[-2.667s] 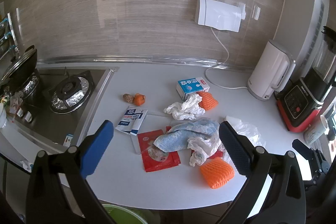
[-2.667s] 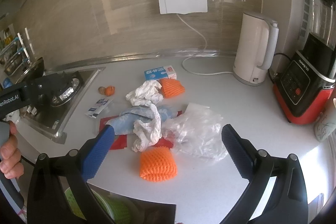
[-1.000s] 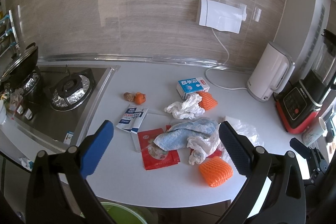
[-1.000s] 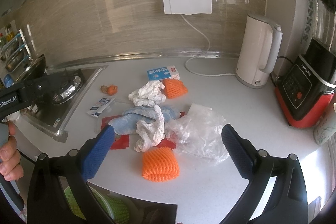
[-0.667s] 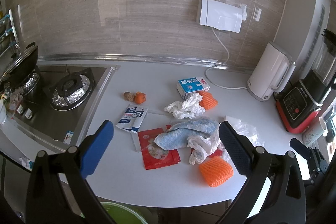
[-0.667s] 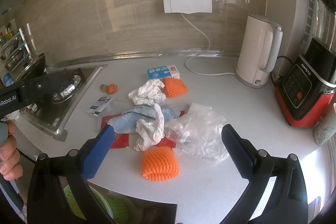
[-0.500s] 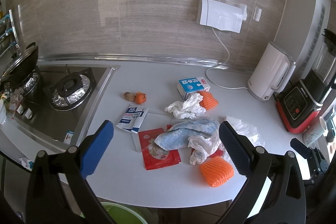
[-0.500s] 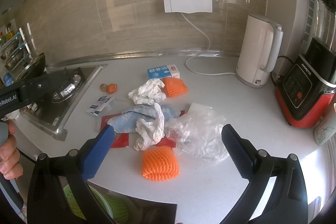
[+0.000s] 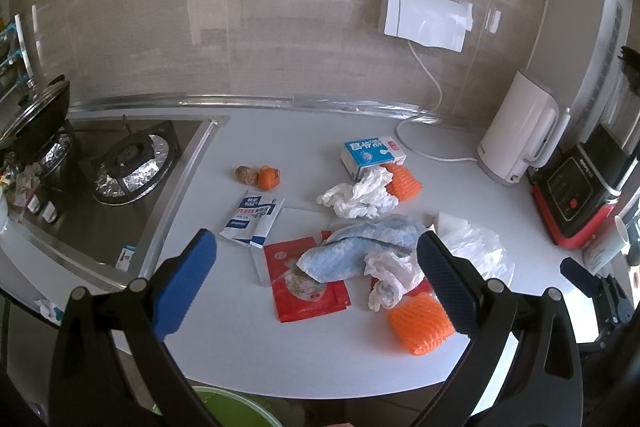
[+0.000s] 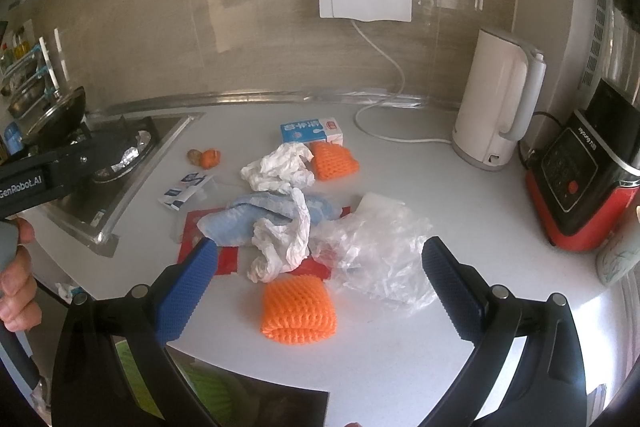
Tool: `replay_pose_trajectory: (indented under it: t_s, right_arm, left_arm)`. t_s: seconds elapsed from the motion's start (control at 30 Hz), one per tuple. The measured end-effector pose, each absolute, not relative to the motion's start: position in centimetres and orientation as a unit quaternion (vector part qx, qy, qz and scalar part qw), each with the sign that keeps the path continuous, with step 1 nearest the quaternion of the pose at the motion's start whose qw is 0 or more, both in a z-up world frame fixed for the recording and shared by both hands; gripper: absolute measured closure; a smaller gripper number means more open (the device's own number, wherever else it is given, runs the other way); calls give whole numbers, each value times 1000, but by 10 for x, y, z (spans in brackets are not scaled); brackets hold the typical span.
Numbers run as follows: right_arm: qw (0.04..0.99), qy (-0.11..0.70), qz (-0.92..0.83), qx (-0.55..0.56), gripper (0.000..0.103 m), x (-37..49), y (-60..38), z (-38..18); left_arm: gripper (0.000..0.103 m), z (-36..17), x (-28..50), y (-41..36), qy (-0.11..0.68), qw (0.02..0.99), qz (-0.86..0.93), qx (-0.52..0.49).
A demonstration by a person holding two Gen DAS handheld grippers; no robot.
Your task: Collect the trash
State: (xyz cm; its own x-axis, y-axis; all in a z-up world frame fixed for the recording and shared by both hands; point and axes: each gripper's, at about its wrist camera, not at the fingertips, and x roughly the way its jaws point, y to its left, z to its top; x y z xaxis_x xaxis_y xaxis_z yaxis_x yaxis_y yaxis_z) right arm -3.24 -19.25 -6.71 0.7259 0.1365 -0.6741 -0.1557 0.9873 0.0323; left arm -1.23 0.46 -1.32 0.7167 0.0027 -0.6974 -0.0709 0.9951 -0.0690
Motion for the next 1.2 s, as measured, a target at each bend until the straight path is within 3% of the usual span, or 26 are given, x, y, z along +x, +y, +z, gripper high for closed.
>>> replay_pose_trajectory:
  t_s: [0.63, 0.7, 0.77, 0.9, 0.97, 1.03, 1.2]
  right_arm:
    - [884, 443, 149, -15, 2, -8, -185, -191]
    - [883, 444, 148, -36, 11, -6, -179, -198]
    - [876, 455, 156, -43, 34, -3, -176, -205]
    - [868, 461, 183, -29, 56, -4, -183, -210]
    - [871, 453, 190, -27, 73, -7, -188, -205]
    - [872, 449, 195, -24, 80, -12, -197, -197]
    - [877, 440, 192, -25, 82, -22, -217, -183]
  left_arm:
    - [7, -109, -9, 3, 441, 897, -19, -3]
    - [7, -113, -7, -5, 444, 896, -28, 11]
    - [7, -118, -4, -13, 450, 892, -40, 16]
    - [7, -127, 3, -30, 456, 887, -72, 21]
    - [7, -132, 5, -39, 459, 884, -89, 24]
    - [7, -138, 11, -50, 466, 877, -113, 26]
    - [7, -154, 25, -78, 477, 866, -149, 24]
